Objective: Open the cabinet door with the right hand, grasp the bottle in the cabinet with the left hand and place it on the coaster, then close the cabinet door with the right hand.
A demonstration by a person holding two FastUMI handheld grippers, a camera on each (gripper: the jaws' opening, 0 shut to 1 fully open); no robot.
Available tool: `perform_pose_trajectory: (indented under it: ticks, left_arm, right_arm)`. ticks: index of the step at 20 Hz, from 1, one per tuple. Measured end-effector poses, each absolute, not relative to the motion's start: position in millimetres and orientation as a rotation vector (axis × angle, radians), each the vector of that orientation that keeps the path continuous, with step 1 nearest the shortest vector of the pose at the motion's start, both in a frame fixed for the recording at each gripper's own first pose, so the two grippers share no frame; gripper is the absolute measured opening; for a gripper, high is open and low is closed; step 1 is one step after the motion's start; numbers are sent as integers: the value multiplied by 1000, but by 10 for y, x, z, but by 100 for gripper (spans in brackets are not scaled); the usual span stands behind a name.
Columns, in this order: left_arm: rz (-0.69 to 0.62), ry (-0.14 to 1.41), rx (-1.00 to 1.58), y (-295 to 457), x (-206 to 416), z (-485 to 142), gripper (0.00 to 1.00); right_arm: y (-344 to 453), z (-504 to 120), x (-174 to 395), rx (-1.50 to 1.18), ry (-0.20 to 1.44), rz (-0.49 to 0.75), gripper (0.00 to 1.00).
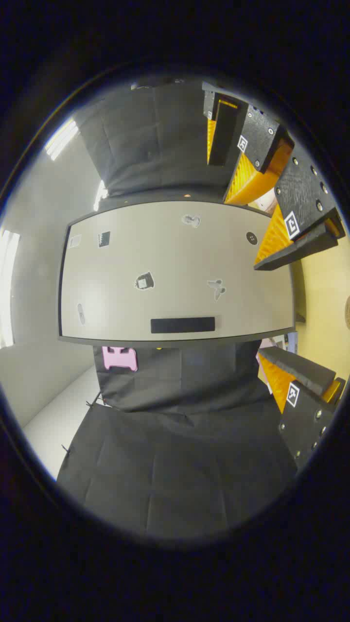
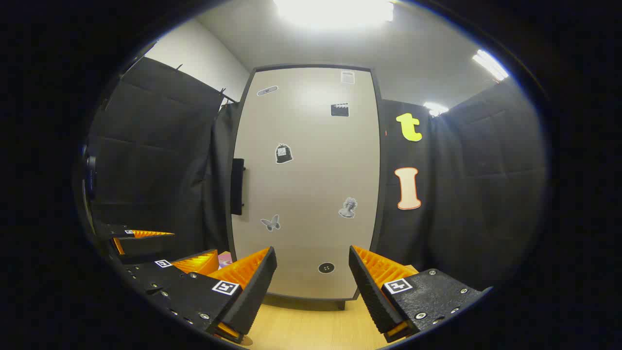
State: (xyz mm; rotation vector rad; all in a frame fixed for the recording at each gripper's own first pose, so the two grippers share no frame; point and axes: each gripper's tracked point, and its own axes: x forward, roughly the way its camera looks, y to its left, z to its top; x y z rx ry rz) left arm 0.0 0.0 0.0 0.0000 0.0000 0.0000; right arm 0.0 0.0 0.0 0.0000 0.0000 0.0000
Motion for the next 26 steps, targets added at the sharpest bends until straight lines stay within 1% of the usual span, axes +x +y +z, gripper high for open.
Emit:
perform_pose_trajectory:
  ticks: [8, 17, 26]
  left_arm:
    - [-19, 19, -9, 35, 173, 8, 90]
    - [-16, 9, -17, 32, 300, 69, 90]
    - [-20, -23, -8, -36, 189, 221, 90]
  right_arm:
    - [-171, -73, 166, 23, 33, -68, 93]
    - [-246, -56, 248, 49, 35, -73, 93]
    - [-297, 40, 240, 24, 19, -68, 92]
